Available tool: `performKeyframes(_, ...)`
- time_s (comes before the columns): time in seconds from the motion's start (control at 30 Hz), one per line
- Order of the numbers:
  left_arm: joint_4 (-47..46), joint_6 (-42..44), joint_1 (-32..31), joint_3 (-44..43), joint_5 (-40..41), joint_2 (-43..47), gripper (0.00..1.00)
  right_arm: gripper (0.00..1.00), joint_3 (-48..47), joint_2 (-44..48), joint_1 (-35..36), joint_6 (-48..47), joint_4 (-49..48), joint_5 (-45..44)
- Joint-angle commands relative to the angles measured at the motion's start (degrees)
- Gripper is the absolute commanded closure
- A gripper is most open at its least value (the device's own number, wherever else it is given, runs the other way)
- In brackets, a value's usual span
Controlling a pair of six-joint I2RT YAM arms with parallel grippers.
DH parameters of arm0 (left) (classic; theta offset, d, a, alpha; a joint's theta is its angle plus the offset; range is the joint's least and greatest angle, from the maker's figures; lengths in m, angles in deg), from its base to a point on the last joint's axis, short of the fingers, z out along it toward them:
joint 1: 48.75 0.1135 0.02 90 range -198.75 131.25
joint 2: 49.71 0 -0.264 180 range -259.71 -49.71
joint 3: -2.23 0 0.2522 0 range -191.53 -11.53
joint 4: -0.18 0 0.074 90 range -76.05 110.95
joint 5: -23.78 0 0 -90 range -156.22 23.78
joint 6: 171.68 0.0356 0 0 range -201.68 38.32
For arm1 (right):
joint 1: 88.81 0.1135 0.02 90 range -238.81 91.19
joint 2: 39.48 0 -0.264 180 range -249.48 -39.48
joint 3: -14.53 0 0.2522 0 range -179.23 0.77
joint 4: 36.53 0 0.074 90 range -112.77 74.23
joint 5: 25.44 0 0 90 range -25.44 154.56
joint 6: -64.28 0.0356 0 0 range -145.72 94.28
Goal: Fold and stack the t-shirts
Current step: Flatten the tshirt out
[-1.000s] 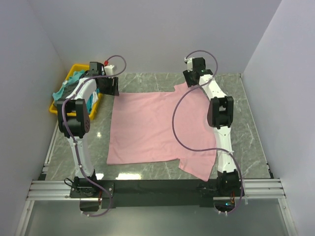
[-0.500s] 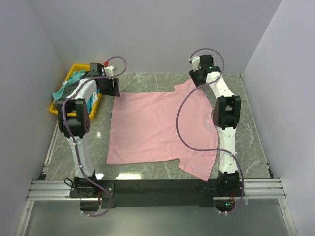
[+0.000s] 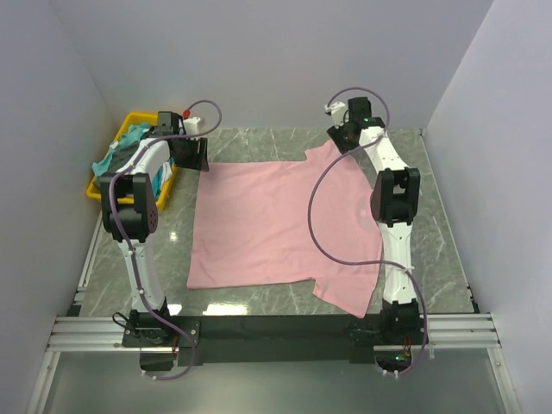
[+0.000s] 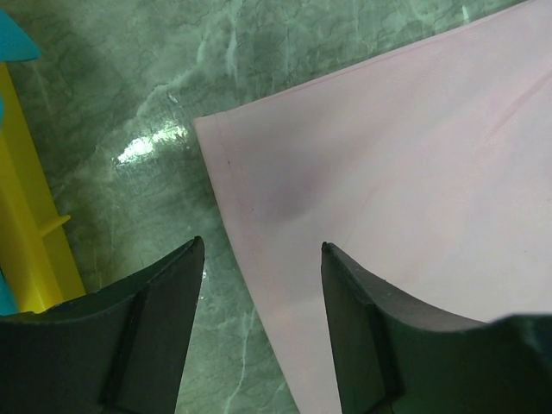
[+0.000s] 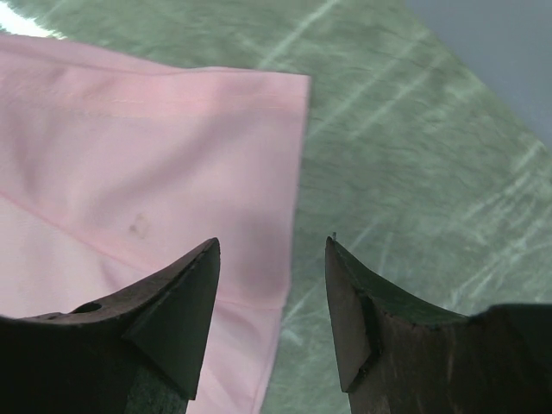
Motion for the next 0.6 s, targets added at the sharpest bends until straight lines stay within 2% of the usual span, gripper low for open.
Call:
performKeyframes(0.0, 0.49, 0.07, -0.04, -2.28, 0.7, 0.46, 0.38, 0.41, 2.15, 0.19, 1.25, -6.32, -1.04, -2.26)
performKeyframes(0.37, 1.02, 1.38, -0.48, -1.57, 2.02, 0.99, 0.38, 0.42, -2.24, -5.78, 0.46, -11.86, 3.27, -4.47)
performKeyframes(0.57, 2.78, 1.38, -0.48, -5.52, 1.49, -1.38, 0.38, 0.46, 2.94, -3.42, 0.72, -14.68, 2.65, -3.15)
